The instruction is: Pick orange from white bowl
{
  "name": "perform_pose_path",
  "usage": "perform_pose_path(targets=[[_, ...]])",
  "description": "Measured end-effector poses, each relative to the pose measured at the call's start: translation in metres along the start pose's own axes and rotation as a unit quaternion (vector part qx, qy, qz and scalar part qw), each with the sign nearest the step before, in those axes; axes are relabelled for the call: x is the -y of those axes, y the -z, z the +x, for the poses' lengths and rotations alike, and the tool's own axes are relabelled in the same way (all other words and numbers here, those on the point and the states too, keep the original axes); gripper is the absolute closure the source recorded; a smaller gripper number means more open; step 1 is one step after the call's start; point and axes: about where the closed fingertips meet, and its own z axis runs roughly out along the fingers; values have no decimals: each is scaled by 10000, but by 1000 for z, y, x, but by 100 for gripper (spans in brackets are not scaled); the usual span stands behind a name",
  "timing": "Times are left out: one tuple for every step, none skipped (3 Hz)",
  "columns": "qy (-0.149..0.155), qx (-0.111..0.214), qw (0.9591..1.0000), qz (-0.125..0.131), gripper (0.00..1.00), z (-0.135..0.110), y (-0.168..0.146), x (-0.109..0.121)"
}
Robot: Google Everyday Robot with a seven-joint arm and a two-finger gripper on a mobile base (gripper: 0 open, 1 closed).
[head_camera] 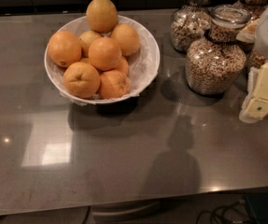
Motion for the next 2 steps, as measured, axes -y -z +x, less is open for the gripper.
perform_pose_path(targets=[[2,3,10000,1,0,0,0,0],[170,277,9995,61,0,-26,-6,12]])
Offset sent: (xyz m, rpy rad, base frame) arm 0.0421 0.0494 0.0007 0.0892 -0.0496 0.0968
